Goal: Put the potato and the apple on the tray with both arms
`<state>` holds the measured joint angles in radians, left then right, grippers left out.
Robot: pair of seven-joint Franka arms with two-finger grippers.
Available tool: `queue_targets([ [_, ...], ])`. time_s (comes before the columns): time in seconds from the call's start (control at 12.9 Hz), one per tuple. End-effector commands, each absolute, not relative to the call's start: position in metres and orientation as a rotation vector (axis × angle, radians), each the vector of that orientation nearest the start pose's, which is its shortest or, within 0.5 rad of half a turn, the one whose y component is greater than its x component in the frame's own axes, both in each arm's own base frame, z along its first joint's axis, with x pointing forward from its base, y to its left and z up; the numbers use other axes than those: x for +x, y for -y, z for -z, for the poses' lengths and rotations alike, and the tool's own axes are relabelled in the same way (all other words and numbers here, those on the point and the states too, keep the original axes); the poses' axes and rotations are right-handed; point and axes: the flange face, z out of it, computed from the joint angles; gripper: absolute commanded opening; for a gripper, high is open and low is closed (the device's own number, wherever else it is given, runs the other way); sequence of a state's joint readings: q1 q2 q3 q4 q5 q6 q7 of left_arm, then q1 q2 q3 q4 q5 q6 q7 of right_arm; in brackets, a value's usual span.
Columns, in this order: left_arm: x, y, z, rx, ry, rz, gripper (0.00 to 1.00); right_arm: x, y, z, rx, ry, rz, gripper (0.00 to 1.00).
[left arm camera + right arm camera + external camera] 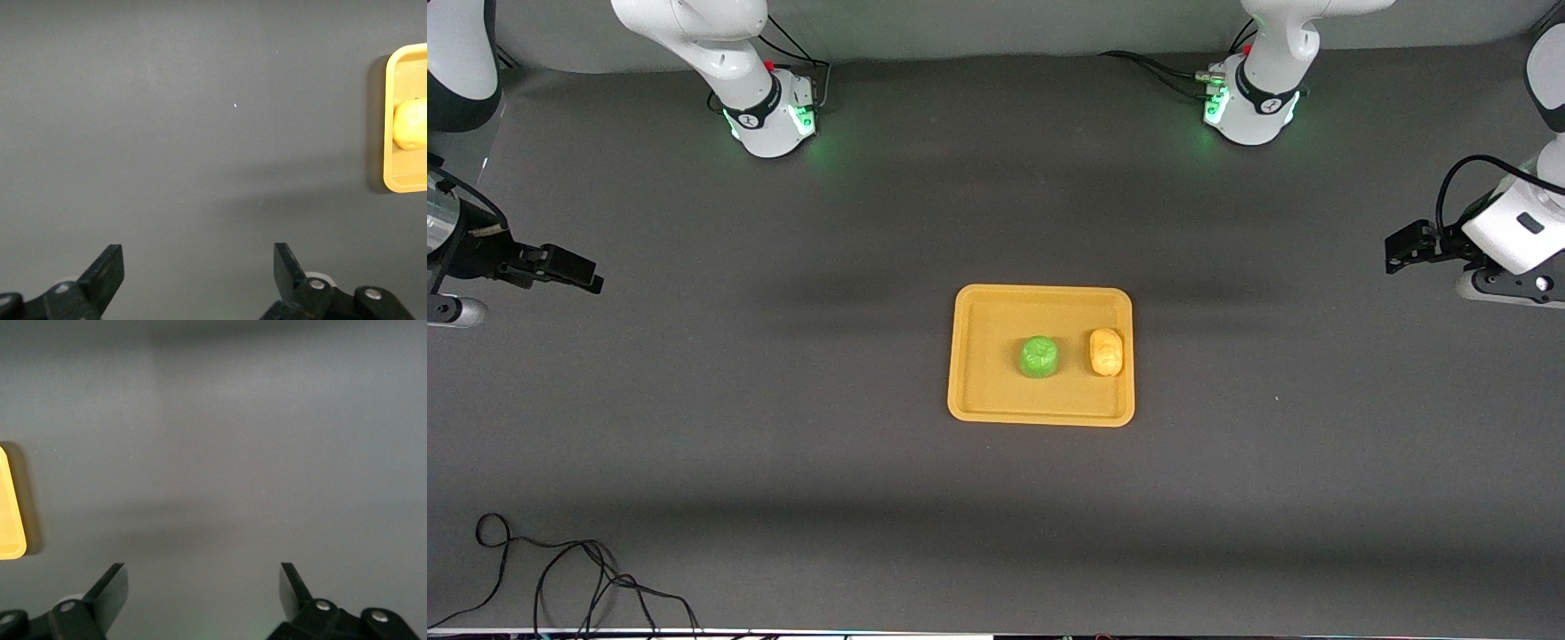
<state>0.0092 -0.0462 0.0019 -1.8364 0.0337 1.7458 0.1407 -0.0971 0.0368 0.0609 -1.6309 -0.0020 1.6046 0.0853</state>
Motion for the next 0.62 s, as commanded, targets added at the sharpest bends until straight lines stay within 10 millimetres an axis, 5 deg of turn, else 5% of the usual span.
queue_targets([
  [0.0, 0.5455, -0.0064, -0.543, -3.113, -0.187, -0.048, 1.0, 0.5527, 0.0124, -0.591, -3.135, -0.14, -0.101, 1.0],
  [0.54, 0.5446, -0.0073, -0.5423, -3.111, -0.211, -0.06, 1.0, 0.5565, 0.0129, -0.5888, -3.136, -0.118, -0.111, 1.0],
])
